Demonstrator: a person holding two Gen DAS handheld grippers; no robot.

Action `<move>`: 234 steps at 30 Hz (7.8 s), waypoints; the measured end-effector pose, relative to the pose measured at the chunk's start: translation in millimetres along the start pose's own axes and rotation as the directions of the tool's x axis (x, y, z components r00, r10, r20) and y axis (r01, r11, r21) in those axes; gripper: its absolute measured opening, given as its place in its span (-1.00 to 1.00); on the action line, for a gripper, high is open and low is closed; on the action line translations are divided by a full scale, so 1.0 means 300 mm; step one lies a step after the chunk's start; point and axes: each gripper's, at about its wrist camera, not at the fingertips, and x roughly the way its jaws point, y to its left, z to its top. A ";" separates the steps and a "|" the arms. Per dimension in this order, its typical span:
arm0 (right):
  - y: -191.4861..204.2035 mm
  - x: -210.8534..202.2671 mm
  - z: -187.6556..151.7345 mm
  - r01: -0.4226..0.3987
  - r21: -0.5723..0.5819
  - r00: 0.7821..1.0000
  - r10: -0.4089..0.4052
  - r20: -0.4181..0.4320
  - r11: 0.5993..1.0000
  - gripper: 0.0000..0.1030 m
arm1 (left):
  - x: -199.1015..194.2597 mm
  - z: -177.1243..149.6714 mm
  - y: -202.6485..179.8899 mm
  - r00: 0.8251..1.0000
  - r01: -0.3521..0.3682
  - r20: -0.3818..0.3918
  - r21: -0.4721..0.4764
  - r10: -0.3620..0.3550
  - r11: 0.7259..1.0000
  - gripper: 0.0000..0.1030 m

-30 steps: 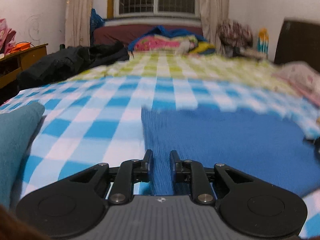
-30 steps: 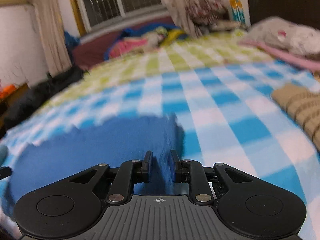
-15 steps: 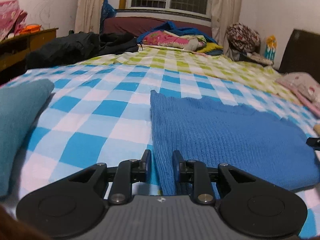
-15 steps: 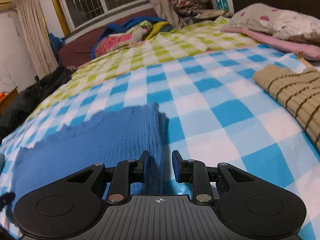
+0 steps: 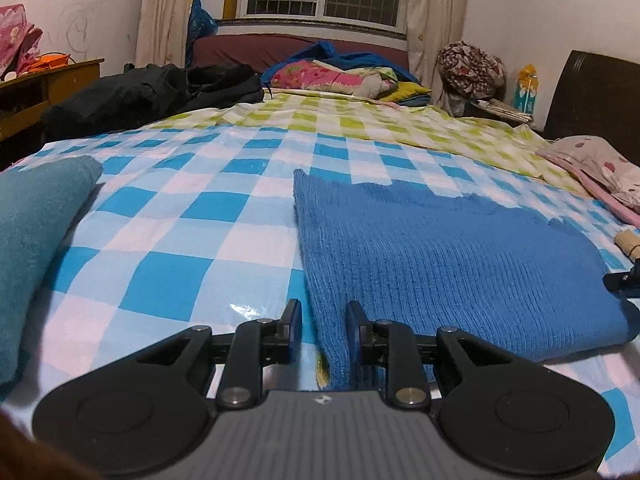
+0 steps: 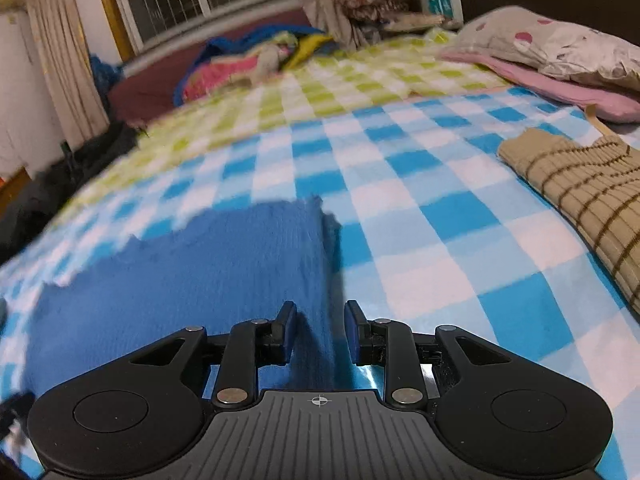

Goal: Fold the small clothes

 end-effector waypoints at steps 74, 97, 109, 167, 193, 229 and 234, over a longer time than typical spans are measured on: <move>0.785 0.012 0.172 -0.384 -0.324 0.915 0.309 -0.259 0.865 -0.77 | -0.055 -0.012 -0.130 0.983 0.141 0.116 0.005 -0.141 0.990 0.37; 0.269 0.065 0.194 -0.434 0.010 0.869 0.422 -0.258 0.901 -0.76 | -0.055 -0.011 -0.478 0.971 0.230 0.023 0.163 -0.237 0.959 -0.61; 0.178 0.126 0.157 -0.277 0.061 0.925 0.283 -0.255 0.959 -0.48 | -0.075 -0.056 -0.449 0.964 0.254 0.042 0.159 -0.263 0.954 -0.61; -0.057 0.049 0.051 -0.346 0.373 0.911 0.403 -0.084 0.861 -0.16 | -0.043 -0.099 -0.561 0.946 0.321 -0.032 0.252 -0.324 0.913 -0.61; -0.098 0.069 0.299 -0.413 0.198 0.901 0.431 -0.055 0.889 -0.73 | -0.017 0.016 -0.865 0.897 0.429 -0.039 0.320 -0.440 0.845 -0.61; -0.187 0.064 0.124 -0.287 0.019 0.948 0.287 -0.135 0.958 -0.43 | 0.058 0.062 -0.560 0.967 0.255 -0.064 0.179 -0.247 0.950 -0.35; -0.154 0.021 0.168 -0.301 -0.006 0.953 0.300 -0.045 0.954 -0.32 | 0.051 0.125 -0.544 0.962 0.269 -0.001 0.134 -0.272 0.954 -0.24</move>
